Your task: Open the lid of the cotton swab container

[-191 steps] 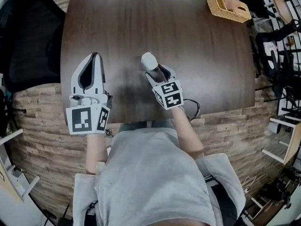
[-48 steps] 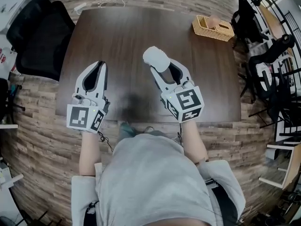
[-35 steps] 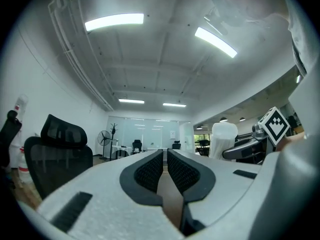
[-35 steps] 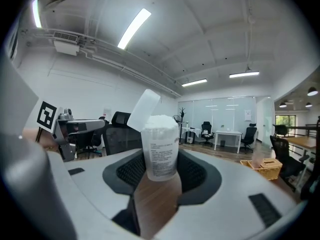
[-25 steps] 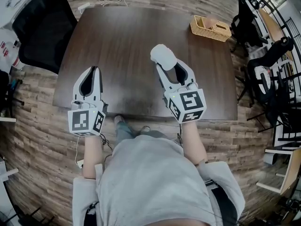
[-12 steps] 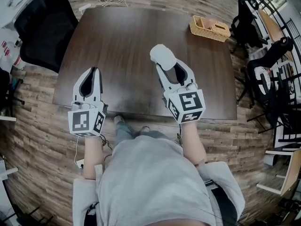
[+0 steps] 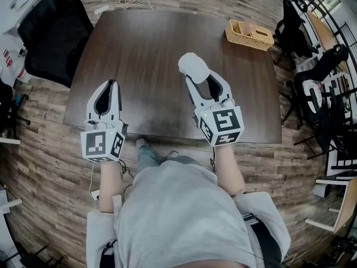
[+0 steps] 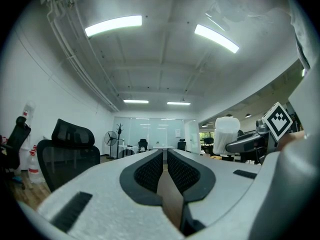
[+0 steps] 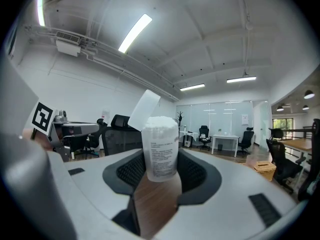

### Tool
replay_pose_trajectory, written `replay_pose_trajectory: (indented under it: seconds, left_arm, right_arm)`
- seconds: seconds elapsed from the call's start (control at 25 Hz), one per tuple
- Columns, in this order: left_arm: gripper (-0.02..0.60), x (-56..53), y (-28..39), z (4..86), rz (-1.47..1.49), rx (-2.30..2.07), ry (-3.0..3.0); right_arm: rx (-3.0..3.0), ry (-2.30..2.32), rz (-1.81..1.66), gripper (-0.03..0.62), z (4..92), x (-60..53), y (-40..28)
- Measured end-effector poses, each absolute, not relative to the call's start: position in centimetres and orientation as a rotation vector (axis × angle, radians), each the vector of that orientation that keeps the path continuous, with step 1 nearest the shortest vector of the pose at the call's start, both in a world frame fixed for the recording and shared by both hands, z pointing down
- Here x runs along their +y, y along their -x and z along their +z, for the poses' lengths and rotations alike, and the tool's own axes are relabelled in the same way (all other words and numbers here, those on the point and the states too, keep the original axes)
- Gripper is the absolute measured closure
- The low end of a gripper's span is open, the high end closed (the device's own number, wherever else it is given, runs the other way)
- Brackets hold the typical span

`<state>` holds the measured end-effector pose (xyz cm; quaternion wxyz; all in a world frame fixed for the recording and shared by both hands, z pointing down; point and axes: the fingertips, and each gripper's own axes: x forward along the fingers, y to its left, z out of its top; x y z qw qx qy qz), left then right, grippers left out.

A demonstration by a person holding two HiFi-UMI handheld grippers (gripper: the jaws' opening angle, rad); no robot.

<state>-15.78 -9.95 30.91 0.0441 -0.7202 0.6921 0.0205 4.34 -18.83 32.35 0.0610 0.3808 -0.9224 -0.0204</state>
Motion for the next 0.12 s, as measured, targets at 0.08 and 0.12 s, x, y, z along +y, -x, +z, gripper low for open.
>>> replay_pose_trajectory:
  seconds: [0.08, 0.12]
  left_arm:
    - [0.549, -10.09, 15.91, 30.85, 0.063, 2.116, 2.201]
    - [0.549, -10.17, 15.97, 30.83, 0.063, 2.116, 2.201]
  right_arm:
    - [-2.791, -1.151, -0.063, 0.405, 32.29, -18.95, -4.23]
    - [-2.791, -1.151, -0.064, 0.405, 32.26, -19.03, -4.18]
